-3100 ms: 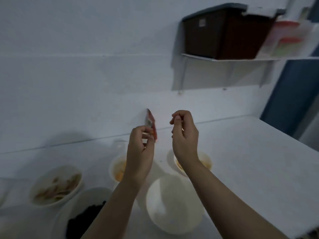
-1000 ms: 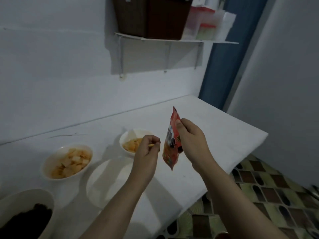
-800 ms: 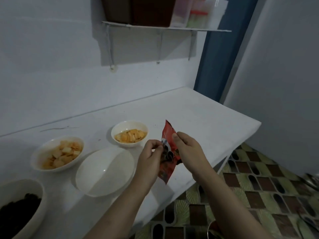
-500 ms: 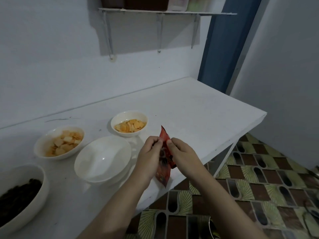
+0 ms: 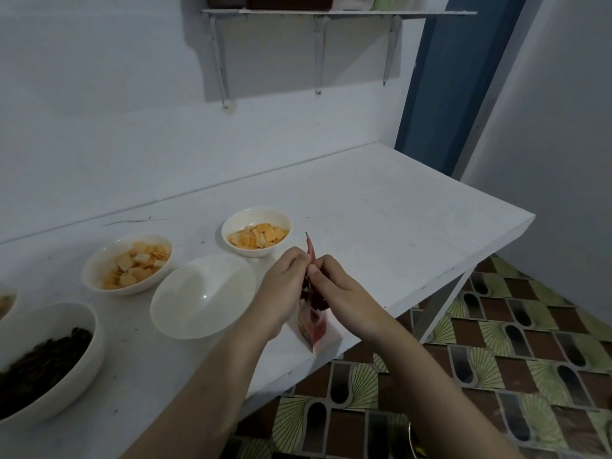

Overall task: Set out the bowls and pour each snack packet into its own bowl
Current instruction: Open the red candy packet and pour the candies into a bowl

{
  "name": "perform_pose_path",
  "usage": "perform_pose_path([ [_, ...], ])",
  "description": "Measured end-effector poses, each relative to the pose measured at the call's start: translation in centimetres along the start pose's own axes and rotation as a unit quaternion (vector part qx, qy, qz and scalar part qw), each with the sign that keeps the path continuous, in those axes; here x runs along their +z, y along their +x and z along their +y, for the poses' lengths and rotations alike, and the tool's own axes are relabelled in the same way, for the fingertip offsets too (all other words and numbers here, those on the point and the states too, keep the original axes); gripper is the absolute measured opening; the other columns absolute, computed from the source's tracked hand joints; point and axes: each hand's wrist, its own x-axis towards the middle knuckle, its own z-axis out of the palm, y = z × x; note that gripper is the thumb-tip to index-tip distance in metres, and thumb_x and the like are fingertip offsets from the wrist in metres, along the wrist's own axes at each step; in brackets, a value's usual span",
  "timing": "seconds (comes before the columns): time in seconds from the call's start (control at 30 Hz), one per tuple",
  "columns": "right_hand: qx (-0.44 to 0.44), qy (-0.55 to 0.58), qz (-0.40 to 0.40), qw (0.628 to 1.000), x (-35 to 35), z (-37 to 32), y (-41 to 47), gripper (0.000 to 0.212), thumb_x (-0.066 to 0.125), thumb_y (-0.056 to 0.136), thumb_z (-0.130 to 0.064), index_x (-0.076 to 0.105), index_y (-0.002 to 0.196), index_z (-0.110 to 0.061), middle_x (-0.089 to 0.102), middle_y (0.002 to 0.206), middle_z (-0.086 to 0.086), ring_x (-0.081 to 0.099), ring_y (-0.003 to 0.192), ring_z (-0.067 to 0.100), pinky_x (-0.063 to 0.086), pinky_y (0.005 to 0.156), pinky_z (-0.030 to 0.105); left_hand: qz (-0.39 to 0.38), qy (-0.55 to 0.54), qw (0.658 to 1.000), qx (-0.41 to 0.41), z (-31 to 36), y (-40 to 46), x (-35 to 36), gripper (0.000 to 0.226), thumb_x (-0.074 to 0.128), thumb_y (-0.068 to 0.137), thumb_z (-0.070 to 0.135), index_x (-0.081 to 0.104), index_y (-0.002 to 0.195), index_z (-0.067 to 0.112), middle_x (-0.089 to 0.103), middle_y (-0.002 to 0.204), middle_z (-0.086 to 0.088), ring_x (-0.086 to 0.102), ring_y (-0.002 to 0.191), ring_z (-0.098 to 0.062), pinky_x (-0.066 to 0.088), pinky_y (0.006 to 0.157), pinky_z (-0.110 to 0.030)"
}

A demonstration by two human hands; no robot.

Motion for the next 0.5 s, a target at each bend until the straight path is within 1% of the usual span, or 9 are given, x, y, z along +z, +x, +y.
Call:
perform_pose_path([
  [0.13,-0.002,0.012,-0.009,1.000,0.0,-0.3,1.2,0.033,0.044,0.103,-0.037,0.046,0.099,-0.005,0.055,0.067,-0.011,0.052,0.064,0.005,0.045,0.071,0.029,0.000,-0.004,1.000,0.004,0.1,0.6,-0.6,0.024,0.036,0.102,0.024,0.051,0.084,0.021,0.061,0.089,-0.004,0.060,0.088,-0.020,0.052,0.088,-0.042],
  [0.2,0.005,0.020,-0.015,1.000,0.0,-0.3,1.7,0.028,0.045,0.103,-0.034,0.046,0.096,-0.006,0.056,0.063,-0.012,0.052,0.063,0.005,0.045,0.068,0.026,-0.004,-0.013,1.000,-0.003,0.0,0.9,-0.9,0.026,0.036,0.103,0.024,0.051,0.083,0.022,0.062,0.090,-0.006,0.061,0.089,-0.022,0.053,0.091,-0.044],
  [0.27,0.009,0.028,-0.019,0.999,0.0,-0.4,2.2,0.024,0.045,0.103,-0.031,0.046,0.094,-0.008,0.056,0.063,-0.012,0.052,0.063,0.006,0.045,0.069,0.027,-0.008,-0.025,1.000,-0.005,0.0,1.2,-1.1,0.024,0.036,0.104,0.027,0.054,0.092,0.017,0.065,0.101,-0.011,0.063,0.099,-0.028,0.052,0.097,-0.048],
  [0.33,0.012,0.032,-0.018,0.999,0.1,-0.4,2.6,0.024,0.044,0.103,-0.029,0.047,0.094,-0.007,0.058,0.065,-0.009,0.053,0.065,0.008,0.045,0.071,0.029,-0.005,-0.037,0.999,-0.007,-0.1,1.4,-1.3,0.025,0.036,0.105,0.031,0.055,0.102,0.016,0.067,0.110,-0.010,0.063,0.107,-0.024,0.051,0.098,-0.046],
  [0.4,0.017,0.031,-0.013,0.999,0.2,-0.4,2.9,0.024,0.042,0.104,-0.033,0.047,0.091,-0.013,0.058,0.067,-0.009,0.055,0.066,0.008,0.046,0.072,0.029,-0.002,-0.049,0.999,-0.010,-0.4,1.6,-1.1,0.026,0.036,0.105,0.032,0.055,0.106,0.015,0.068,0.109,-0.008,0.064,0.106,-0.020,0.053,0.096,-0.040],
  [0.5,0.016,0.022,-0.009,1.000,0.4,-0.3,3.4,0.028,0.041,0.103,-0.043,0.047,0.089,-0.019,0.057,0.070,-0.011,0.056,0.070,0.006,0.048,0.075,0.029,0.004,-0.080,0.997,-0.016,-0.6,1.8,-1.0,0.025,0.037,0.104,0.029,0.053,0.107,0.010,0.068,0.102,-0.011,0.066,0.101,-0.022,0.053,0.089,-0.036],
])
